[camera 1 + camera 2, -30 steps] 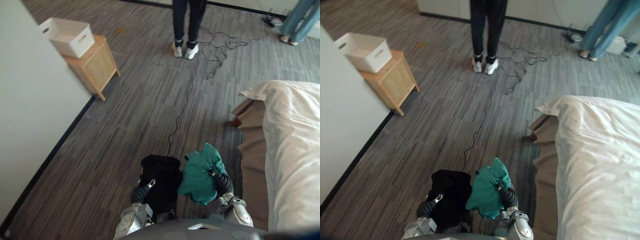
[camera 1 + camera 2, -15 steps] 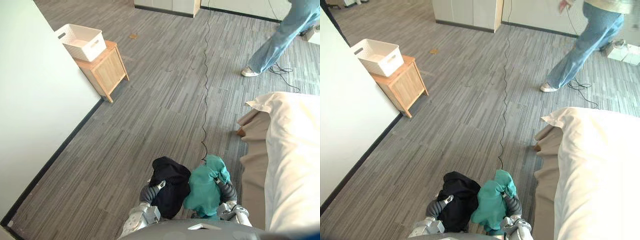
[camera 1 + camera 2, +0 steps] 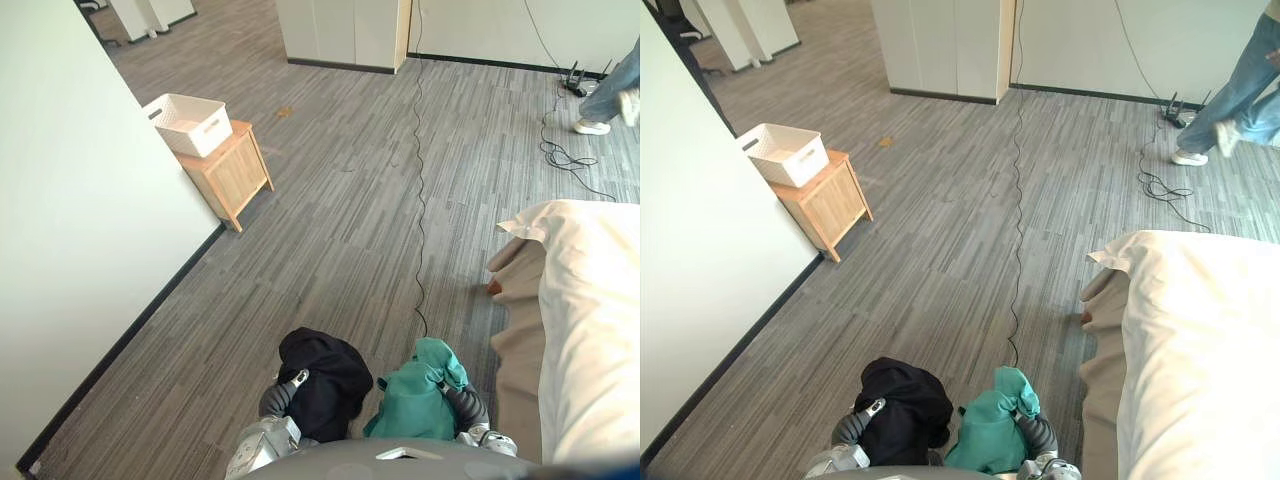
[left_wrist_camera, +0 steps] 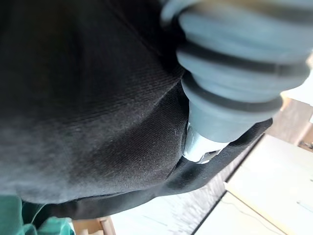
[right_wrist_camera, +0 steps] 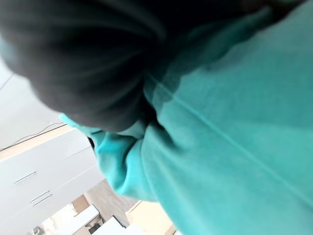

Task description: Tidy the bed and pick cloth on bed and put in laundry

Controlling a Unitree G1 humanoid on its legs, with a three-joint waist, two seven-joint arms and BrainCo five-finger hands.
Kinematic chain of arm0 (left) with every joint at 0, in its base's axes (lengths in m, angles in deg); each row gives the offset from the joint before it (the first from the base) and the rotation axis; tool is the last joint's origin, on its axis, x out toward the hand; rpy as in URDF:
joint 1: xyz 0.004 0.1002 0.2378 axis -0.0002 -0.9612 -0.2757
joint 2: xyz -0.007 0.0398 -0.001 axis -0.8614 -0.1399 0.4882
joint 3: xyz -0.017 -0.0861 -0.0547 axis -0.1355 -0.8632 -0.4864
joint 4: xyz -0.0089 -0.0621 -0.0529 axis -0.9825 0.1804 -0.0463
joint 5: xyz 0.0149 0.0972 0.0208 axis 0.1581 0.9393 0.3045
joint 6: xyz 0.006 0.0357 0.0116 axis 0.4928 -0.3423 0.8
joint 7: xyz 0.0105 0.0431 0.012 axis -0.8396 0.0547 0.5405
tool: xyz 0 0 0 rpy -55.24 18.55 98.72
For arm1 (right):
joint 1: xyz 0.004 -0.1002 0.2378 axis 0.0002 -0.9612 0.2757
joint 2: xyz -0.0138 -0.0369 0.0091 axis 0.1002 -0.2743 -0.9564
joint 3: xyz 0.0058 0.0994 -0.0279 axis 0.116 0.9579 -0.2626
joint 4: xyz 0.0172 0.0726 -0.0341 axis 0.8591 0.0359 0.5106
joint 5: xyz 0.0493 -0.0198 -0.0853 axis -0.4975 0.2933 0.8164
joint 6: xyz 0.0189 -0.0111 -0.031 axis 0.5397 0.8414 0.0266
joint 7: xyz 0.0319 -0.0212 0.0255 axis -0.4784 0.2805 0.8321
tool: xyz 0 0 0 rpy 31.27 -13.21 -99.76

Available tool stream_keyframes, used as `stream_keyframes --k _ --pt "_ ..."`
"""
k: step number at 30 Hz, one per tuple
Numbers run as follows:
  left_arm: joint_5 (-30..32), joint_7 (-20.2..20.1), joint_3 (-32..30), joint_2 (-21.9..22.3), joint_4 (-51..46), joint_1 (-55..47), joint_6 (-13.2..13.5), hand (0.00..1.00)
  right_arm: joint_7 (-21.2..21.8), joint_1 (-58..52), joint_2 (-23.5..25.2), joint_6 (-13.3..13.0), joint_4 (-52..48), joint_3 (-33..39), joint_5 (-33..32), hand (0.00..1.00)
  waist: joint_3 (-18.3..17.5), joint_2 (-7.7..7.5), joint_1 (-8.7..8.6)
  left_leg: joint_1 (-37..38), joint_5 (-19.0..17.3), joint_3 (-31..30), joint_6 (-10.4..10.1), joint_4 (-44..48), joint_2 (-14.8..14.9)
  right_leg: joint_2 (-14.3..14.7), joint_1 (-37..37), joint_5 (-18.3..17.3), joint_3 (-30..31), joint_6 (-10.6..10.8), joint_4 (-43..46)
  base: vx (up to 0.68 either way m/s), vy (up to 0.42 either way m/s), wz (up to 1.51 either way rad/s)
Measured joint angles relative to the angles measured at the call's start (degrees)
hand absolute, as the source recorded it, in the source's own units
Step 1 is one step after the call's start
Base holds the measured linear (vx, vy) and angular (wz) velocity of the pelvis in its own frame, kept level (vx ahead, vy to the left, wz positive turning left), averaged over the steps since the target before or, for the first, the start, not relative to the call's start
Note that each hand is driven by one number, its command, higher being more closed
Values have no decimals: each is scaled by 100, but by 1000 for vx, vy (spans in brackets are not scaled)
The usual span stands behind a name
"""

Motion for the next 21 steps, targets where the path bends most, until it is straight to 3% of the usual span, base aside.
stream_keyframes --k 2,4,5,6,8,9,11,12,13,14,16,17,19,20,21 --pt "-2 -21 4 -16 5 3 5 100 4 -69 11 53 -32 62 1 100 19 -9 -6 9 178 291 71 -905 -18 -72 147 -40 4 122 6 265 113 -10" --pt "-4 -119 2 -25 6 5 64 100 18 -85 7 54 -25 118 2 100 115 -17 0 8 626 491 102 -1652 -70 -135 383 -100 4 217 -94 243 129 -8" --pt "-5 -128 -3 -47 -24 -3 85 100 43 -88 6 52 6 120 2 100 135 -71 82 28 947 624 343 -1693 -89 -225 537 -140 40 266 -215 304 166 -31" --pt "-14 -136 -10 -47 -74 8 95 100 99 -67 -2 48 36 98 4 100 138 -147 193 69 684 771 645 -1605 -188 -360 586 -150 136 272 -260 328 170 -36" --pt "-30 -207 -121 -31 -60 -7 135 100 172 -67 -25 42 43 87 4 100 127 -200 238 87 428 879 867 -1539 -306 -505 486 -113 177 294 -32 422 180 -21" --pt "-42 -208 -194 -31 -42 -42 161 100 188 -62 -53 45 41 70 6 100 95 -267 272 137 295 926 990 -1587 -437 -657 228 -90 237 343 497 518 258 -8" --pt "-51 -207 -292 -82 -24 -71 183 100 198 -16 -38 45 10 38 8 100 85 -397 293 339 101 932 1078 -1730 -624 -913 -483 194 411 886 2149 423 236 5" --pt "-48 -212 -323 -205 -15 -88 239 100 206 19 -12 44 -45 -21 8 100 71 -500 284 552 -42 915 1100 -1816 -769 -1127 -1091 751 555 1393 3537 426 196 14" --pt "-43 -211 -334 -328 44 -87 305 100 225 60 10 44 -74 -78 10 100 122 -623 288 847 -179 844 1082 -1900 -881 -1333 -1562 933 529 1489 4700 431 176 15" --pt "-42 -205 -334 -364 104 -89 311 100 227 60 8 44 -104 -98 10 100 130 -638 283 1017 -223 759 1070 -1962 -920 -1441 -1711 893 395 1349 5073 440 146 21" --pt "-41 -186 -332 -392 303 -146 302 100 233 8 12 45 -330 -143 12 100 151 -574 200 1714 -239 510 1066 -2376 -916 -1599 -2135 586 -189 869 5450 461 129 35" --pt "-43 -186 -332 -404 302 -151 302 100 240 -14 18 49 -393 -157 12 100 150 -594 173 1862 -238 427 1066 -2479 -916 -1595 -2260 487 -297 809 5351 465 80 54" --pt "-70 -90 -278 -412 298 -124 268 100 345 -128 19 46 -573 -150 10 100 163 -581 66 2278 -303 64 927 -2699 -762 -1329 -2769 91 -607 702 4307 512 -28 71" --pt "-73 -62 -243 -402 294 -117 247 100 391 -137 18 44 -605 -143 11 100 176 -551 37 2351 -342 -29 856 -2694 -684 -1218 -2875 67 -648 681 3876 553 -109 75" --pt "-79 -35 -177 -379 297 -98 177 100 482 -126 18 23 -645 -131 11 100 221 -474 -19 2509 -423 -174 707 -2689 -497 -957 -3014 190 -700 666 2817 558 -142 82"
